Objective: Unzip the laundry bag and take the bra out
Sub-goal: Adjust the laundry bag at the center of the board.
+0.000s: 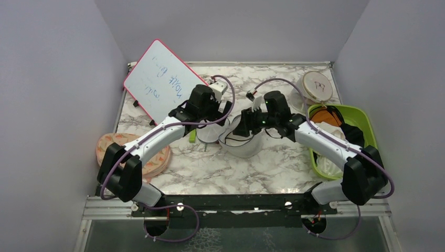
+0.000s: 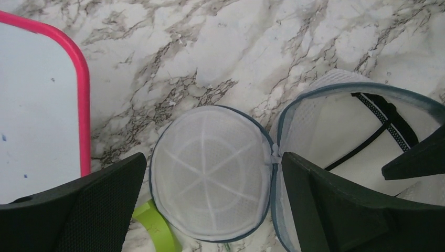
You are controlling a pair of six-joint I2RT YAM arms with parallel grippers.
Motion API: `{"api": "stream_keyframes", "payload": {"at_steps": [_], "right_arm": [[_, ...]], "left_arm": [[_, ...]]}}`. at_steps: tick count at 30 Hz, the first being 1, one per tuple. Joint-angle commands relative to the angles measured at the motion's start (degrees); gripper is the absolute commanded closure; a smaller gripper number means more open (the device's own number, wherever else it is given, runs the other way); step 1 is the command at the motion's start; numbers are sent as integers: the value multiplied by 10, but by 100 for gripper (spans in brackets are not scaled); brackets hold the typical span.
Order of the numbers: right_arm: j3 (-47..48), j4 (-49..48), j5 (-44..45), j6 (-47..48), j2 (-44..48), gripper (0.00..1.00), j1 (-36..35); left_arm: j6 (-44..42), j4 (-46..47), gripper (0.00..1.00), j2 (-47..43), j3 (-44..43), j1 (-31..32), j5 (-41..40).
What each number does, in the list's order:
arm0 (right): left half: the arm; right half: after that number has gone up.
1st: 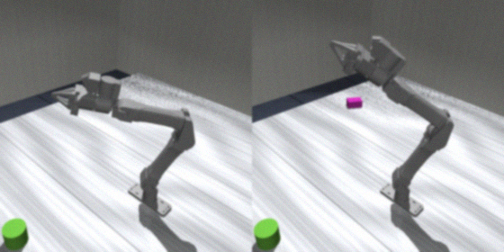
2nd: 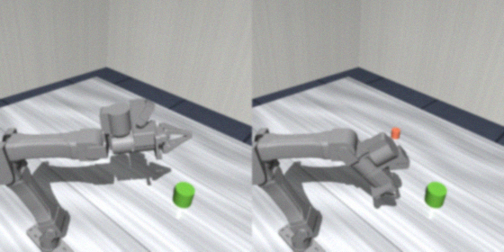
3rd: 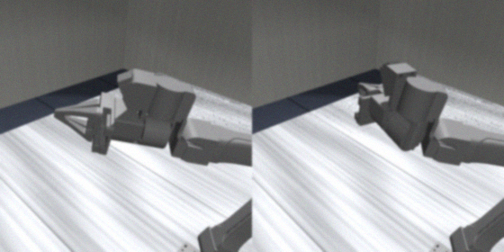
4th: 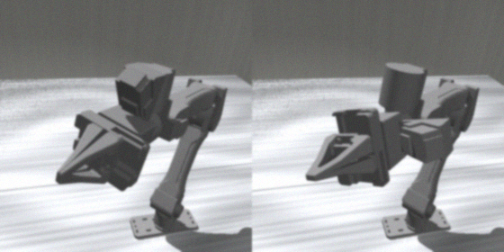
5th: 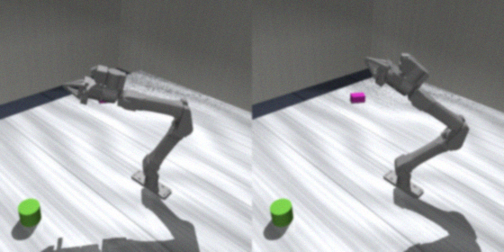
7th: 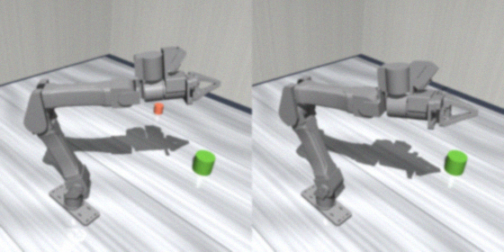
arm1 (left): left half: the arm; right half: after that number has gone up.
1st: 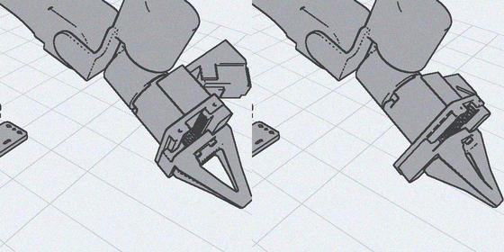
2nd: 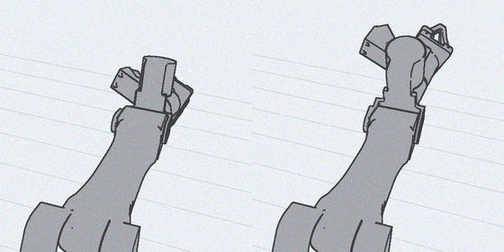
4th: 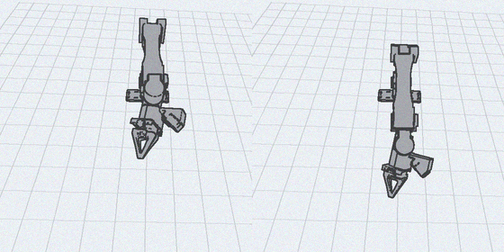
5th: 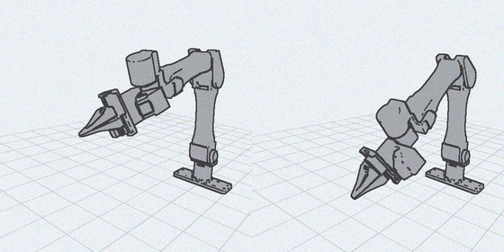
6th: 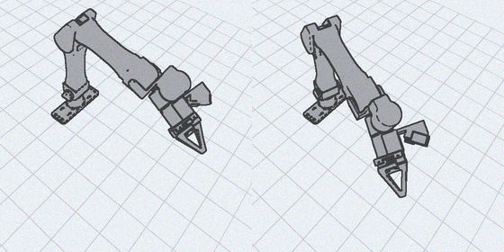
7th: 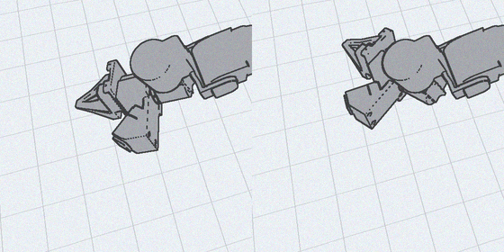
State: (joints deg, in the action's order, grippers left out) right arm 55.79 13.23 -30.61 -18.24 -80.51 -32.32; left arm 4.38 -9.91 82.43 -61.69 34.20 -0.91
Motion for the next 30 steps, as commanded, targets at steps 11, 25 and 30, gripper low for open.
{"api": "stream_keyframes", "payload": {"at_steps": [11, 25, 30], "right_arm": [[-123, -32, 78, -43, 45, 56, -21], [-180, -54, 120, -68, 67, 56, -22], [-177, -43, 132, -68, 70, 56, -22]], "left_arm": [[38, -30, 1, 132, -53, 0, 199], [25, -37, 10, 167, -60, 31, 231], [4, -23, 1, 117, -44, 47, 178]]}}
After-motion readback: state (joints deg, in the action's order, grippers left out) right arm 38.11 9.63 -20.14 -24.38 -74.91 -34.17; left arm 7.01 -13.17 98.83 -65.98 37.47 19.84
